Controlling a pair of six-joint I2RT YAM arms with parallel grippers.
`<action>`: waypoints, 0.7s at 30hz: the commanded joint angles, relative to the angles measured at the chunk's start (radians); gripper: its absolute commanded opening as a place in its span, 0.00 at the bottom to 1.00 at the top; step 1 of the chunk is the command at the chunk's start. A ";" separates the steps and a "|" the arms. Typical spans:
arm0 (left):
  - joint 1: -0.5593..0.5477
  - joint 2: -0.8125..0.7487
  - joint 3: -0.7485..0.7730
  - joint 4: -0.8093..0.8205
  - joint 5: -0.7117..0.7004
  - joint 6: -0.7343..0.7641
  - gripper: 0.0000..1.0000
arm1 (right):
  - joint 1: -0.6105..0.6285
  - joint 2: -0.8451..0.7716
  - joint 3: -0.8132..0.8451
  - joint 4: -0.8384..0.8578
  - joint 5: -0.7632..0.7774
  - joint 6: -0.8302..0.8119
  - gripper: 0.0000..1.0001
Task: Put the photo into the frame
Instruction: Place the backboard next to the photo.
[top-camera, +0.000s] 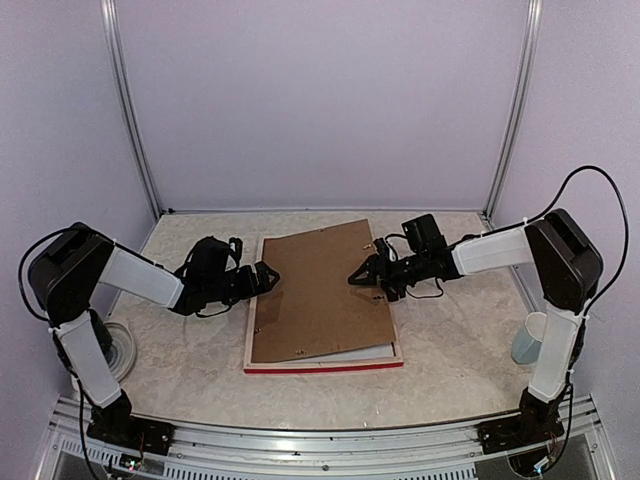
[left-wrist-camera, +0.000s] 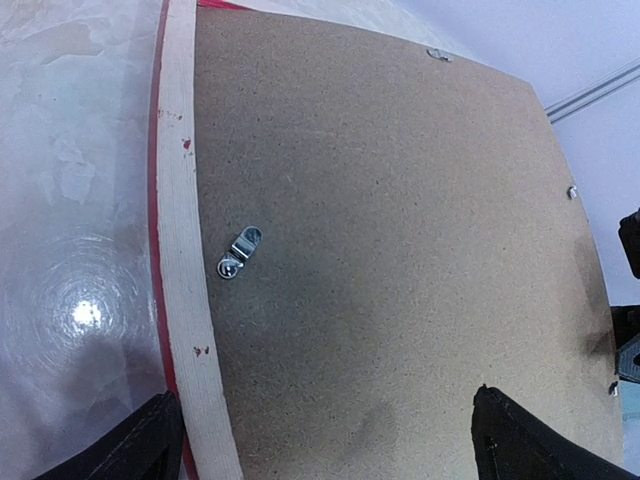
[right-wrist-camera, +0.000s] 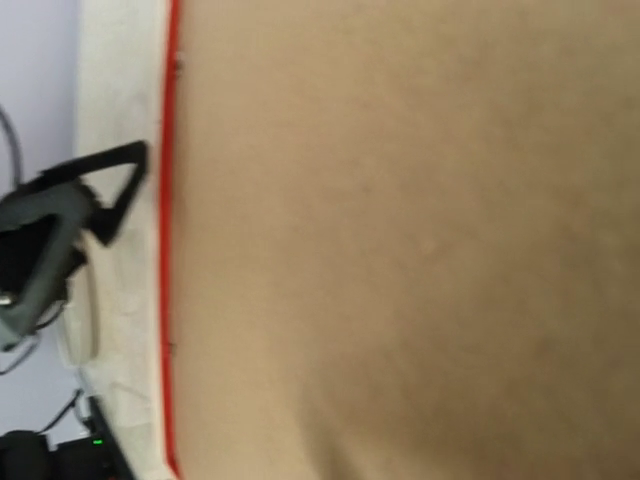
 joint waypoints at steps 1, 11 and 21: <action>-0.001 -0.043 -0.006 0.047 0.024 0.001 0.99 | 0.012 -0.049 0.037 -0.150 0.083 -0.083 0.63; 0.002 -0.060 -0.015 0.042 0.027 0.008 0.99 | 0.012 -0.115 0.092 -0.345 0.258 -0.192 0.85; -0.002 -0.067 -0.034 0.020 -0.003 0.023 0.99 | 0.008 -0.149 0.112 -0.435 0.405 -0.288 0.91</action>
